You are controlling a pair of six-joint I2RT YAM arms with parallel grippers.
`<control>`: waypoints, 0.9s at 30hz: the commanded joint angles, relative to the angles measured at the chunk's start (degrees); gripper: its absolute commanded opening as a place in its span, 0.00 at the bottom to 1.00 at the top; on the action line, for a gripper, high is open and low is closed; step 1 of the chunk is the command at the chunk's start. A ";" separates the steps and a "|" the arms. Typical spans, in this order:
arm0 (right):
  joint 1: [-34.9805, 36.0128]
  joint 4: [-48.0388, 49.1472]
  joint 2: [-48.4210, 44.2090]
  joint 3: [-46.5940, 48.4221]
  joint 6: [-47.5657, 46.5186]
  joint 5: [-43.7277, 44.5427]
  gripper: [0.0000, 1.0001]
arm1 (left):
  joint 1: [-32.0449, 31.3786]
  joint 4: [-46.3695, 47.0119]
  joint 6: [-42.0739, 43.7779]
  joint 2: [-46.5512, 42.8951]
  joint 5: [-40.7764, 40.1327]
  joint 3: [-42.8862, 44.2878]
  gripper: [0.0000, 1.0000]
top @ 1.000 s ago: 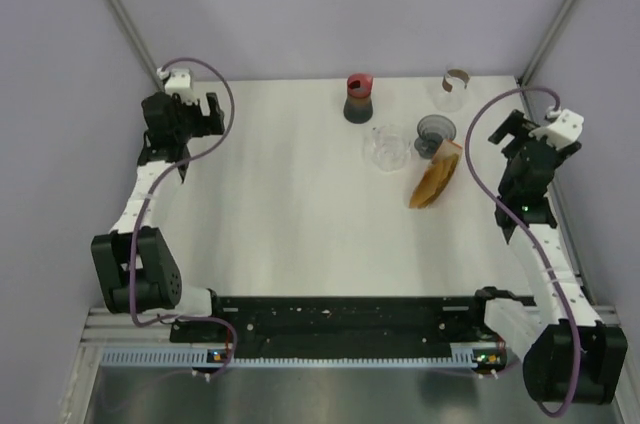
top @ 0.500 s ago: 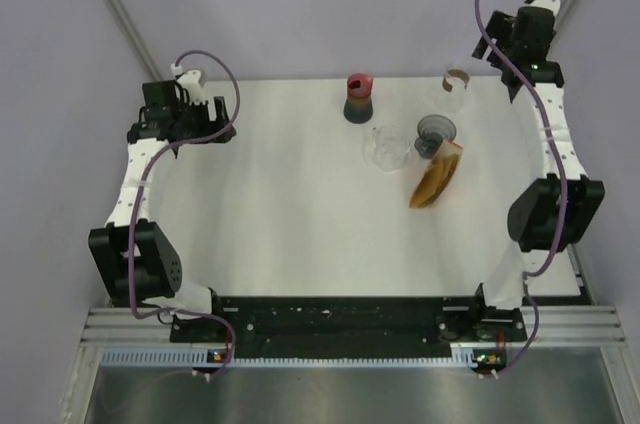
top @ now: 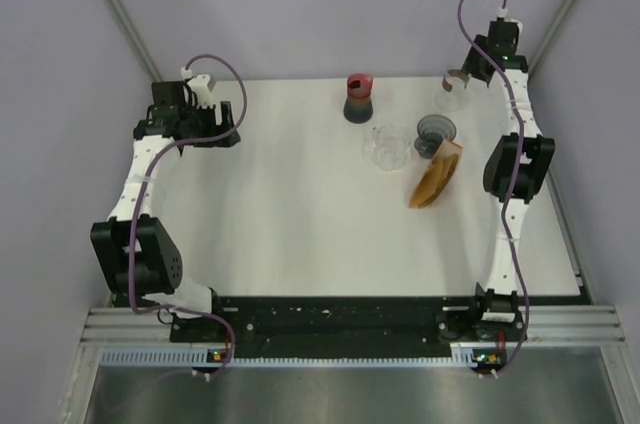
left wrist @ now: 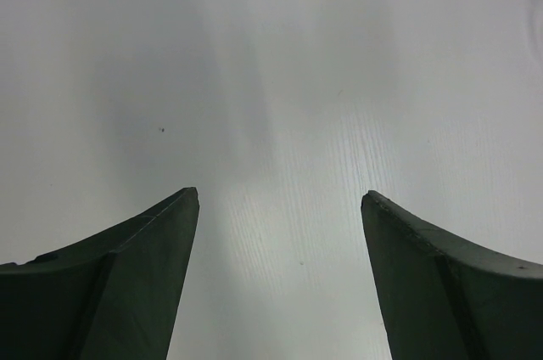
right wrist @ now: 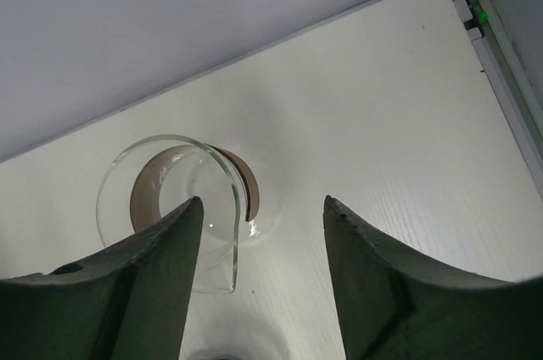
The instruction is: Place the coffee filter in the dripper
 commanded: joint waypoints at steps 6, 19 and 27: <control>-0.34 7.67 5.33 3.92 0.38 -4.69 0.45 | -0.55 -0.19 0.82 1.00 -0.06 3.29 0.83; -0.26 7.31 -3.08 3.65 -1.64 -0.29 0.00 | -0.82 -1.60 1.17 -0.23 0.03 4.78 0.82; 7.27 8.81 -24.25 -5.63 -11.82 -10.29 0.00 | -0.73 -3.53 2.31 -1.81 1.35 5.92 0.82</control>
